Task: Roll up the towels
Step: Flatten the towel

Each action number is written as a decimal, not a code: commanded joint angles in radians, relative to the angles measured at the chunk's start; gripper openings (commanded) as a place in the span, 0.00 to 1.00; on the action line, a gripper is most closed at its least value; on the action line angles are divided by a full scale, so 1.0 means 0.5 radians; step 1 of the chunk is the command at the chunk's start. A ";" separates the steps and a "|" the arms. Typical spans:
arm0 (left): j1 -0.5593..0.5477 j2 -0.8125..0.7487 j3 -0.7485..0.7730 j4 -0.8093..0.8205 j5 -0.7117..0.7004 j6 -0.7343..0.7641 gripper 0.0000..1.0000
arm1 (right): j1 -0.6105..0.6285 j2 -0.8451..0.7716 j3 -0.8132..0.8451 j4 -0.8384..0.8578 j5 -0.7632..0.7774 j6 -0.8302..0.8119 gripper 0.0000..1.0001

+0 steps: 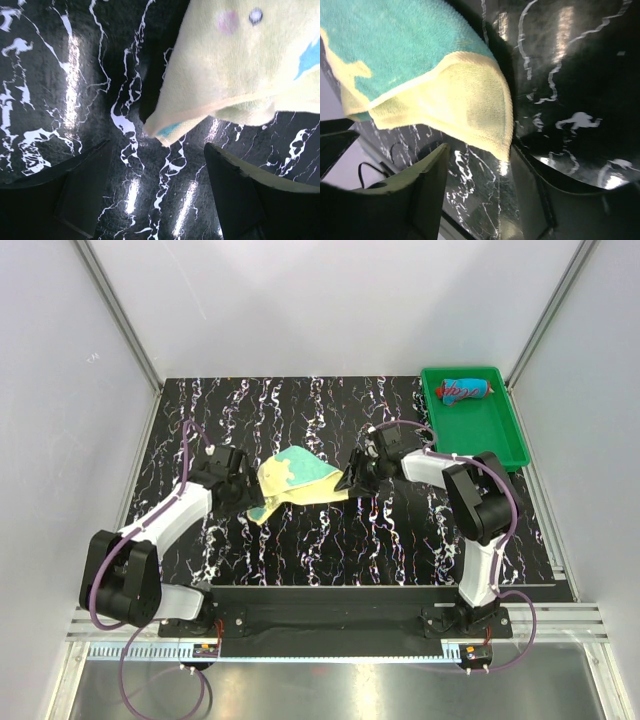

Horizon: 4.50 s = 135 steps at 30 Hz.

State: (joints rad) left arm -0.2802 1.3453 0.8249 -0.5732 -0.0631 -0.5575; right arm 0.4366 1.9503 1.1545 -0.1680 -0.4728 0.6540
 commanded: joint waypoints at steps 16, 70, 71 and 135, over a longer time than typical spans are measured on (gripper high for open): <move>0.011 -0.009 -0.226 0.278 0.102 -0.048 0.59 | 0.069 0.103 -0.085 0.088 0.059 0.036 0.00; 0.011 -0.361 0.411 -0.108 -0.018 0.301 0.00 | -0.143 -0.792 0.090 -0.673 0.488 -0.366 0.00; 0.008 -0.386 0.479 -0.148 0.003 0.329 0.00 | -0.140 -0.835 0.120 -0.707 0.504 -0.381 0.00; -0.032 1.303 1.799 -0.747 -0.690 0.618 0.89 | -0.398 0.070 1.097 -1.020 0.884 -0.590 0.80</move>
State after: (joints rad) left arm -0.2993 2.1876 1.7805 -0.9806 -0.3565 -0.2192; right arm 0.2356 2.0888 1.7367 -0.6739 -0.0776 0.3771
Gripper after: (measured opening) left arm 0.864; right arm 0.792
